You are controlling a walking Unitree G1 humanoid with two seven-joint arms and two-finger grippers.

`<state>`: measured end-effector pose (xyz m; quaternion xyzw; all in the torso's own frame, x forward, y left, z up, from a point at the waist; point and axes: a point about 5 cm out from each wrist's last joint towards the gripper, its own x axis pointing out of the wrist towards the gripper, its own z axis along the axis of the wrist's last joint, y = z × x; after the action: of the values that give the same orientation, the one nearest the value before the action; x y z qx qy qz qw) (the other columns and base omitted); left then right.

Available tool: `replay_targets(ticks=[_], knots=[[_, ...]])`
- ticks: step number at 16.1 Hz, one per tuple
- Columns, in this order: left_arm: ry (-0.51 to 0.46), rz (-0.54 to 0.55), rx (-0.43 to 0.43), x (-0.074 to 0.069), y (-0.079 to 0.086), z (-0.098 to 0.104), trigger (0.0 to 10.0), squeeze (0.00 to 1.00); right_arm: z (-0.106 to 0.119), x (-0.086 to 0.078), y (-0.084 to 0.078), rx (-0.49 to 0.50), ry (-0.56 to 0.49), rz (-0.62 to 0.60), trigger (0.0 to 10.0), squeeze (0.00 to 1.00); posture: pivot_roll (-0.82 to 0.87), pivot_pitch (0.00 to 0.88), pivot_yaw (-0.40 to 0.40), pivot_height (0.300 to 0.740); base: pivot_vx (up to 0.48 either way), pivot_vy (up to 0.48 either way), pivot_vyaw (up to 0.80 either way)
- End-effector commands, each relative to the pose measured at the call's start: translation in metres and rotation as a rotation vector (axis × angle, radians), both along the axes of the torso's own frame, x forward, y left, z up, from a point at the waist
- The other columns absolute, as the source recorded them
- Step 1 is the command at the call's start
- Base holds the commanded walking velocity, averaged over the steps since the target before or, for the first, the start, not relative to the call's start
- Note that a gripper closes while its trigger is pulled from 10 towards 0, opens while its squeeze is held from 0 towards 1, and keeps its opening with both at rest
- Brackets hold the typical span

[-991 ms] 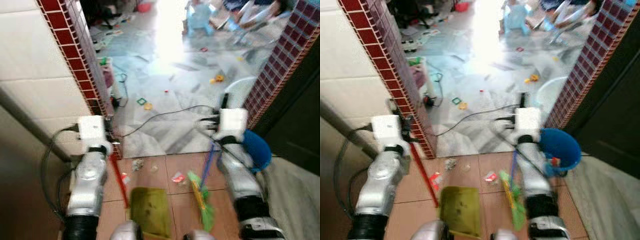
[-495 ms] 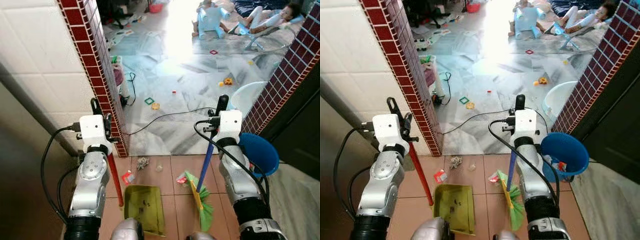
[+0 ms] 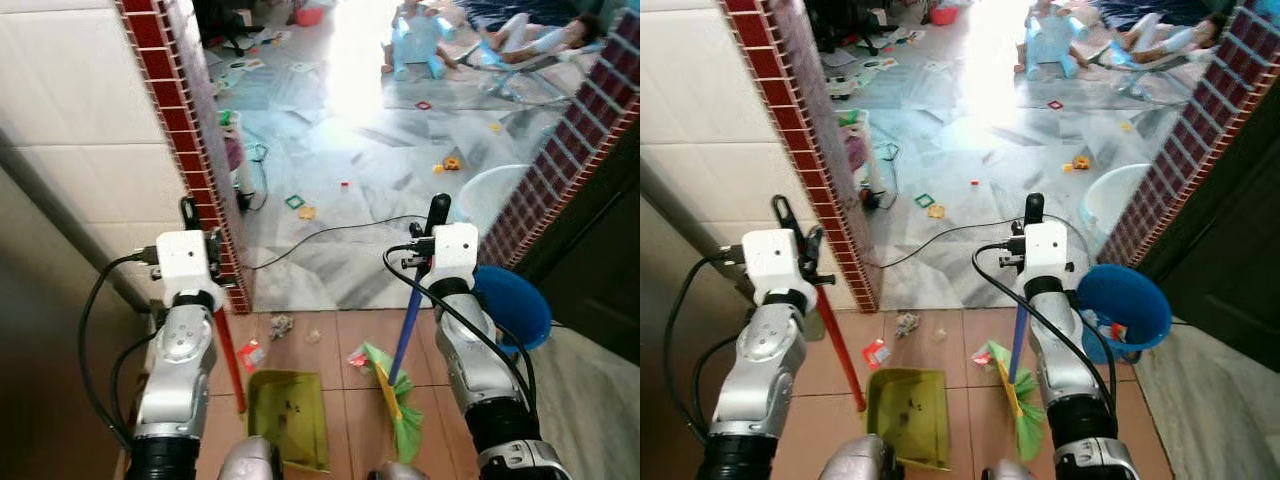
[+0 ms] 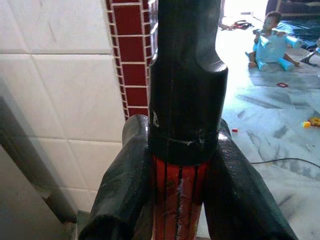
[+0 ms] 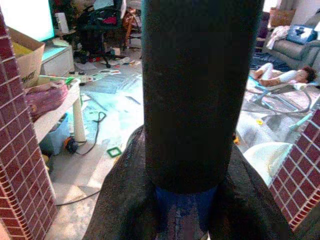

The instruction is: Sweep floor

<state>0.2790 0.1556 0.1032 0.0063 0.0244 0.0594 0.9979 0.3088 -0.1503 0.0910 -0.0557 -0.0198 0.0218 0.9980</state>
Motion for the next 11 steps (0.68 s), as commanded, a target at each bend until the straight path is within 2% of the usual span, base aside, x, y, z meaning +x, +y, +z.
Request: replay_targets(ticks=[1, 7, 9, 11], knots=[[-0.044, -0.012, 0.002, 0.001, -0.002, 0.01, 10.0, 0.0, 0.006, 0.002, -0.003, -0.005, -0.024, -0.015, 10.0, 0.0, 0.0, 0.0, 0.006, 0.74, 0.0, -0.334, 0.55], [-0.005, -0.022, 0.012, -0.004, -0.001, 0.001, 10.0, 0.0, 0.006, 0.0, -0.012, -0.007, -0.02, -0.037, 10.0, 0.0, -0.02, 0.0, 0.008, 0.74, 0.0, -0.322, 0.0], [-0.019, -0.024, -0.006, -0.002, -0.003, 0.005, 10.0, 0.0, 0.006, 0.0, -0.011, -0.009, -0.019, -0.046, 10.0, 0.0, -0.02, 0.0, 0.006, 0.74, 0.0, 0.0, 0.0], [-0.067, -0.023, 0.024, 0.003, -0.002, 0.018, 10.0, 0.0, 0.012, 0.001, -0.004, -0.012, -0.042, -0.013, 10.0, 0.0, -0.01, 0.0, 0.009, 0.74, 0.0, 0.0, 0.0]])
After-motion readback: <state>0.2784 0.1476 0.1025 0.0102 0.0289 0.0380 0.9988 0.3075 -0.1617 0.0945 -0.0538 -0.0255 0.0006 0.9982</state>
